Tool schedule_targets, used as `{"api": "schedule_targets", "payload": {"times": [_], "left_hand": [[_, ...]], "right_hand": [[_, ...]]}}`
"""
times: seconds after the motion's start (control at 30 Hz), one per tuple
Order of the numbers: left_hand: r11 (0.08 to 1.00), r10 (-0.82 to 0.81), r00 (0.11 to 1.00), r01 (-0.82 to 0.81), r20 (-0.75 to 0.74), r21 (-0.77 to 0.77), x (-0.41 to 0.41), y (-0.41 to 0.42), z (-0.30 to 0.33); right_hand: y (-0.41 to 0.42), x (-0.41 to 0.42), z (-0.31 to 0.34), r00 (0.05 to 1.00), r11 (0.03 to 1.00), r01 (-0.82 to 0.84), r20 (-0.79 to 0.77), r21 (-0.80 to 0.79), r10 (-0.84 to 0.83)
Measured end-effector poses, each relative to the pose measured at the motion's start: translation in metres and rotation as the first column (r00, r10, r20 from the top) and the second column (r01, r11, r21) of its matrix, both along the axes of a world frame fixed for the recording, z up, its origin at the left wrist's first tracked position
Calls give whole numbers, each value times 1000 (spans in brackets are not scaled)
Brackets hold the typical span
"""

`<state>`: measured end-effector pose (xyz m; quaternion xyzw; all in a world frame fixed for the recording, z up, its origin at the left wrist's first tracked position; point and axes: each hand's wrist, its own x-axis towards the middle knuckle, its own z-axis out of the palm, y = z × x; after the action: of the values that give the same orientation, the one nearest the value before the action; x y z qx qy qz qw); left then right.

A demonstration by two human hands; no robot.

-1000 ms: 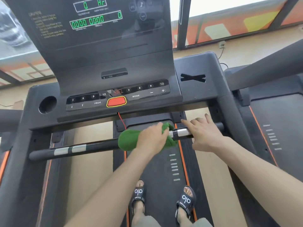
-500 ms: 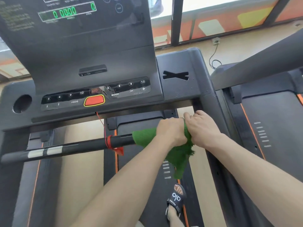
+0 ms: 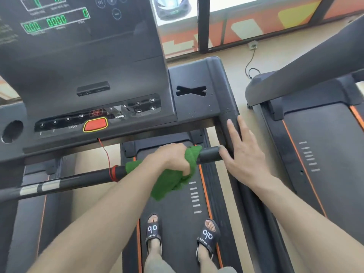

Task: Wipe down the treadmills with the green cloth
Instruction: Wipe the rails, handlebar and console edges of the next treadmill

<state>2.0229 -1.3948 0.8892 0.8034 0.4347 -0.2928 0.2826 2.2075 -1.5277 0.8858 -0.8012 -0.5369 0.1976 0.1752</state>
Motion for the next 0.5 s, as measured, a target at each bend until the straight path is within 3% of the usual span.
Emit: {"api": "schedule_targets", "payload": {"times": [0.07,0.13,0.2,0.27,0.33,0.43,0.5], "left_hand": [[998,16,998,-12,56,-66,42,-4,-3],[1000,24,996,-23,88,-6,63,-14,-6],[966,-16,989,-22,146,256,67,-32,-15],[795,-106,977,-30,188,606,70,-57,-30],[676,-162,967,-37,197,736,80,-76,-42],[641,-185,961,-41,206,766,88,-75,-47],[764,-175,967,14,186,645,85,-58,-35]], "right_hand": [[4,-3,-4,999,999,36,-32,24,-35],[7,0,-5,991,997,62,-118,44,-57],[7,4,-7,985,996,73,-161,59,-63],[6,5,-8,981,994,76,-183,76,-61],[5,3,-9,983,994,74,-175,83,-59],[7,4,-10,985,992,88,-156,86,-73],[7,4,-10,987,994,88,-137,68,-78]]}}
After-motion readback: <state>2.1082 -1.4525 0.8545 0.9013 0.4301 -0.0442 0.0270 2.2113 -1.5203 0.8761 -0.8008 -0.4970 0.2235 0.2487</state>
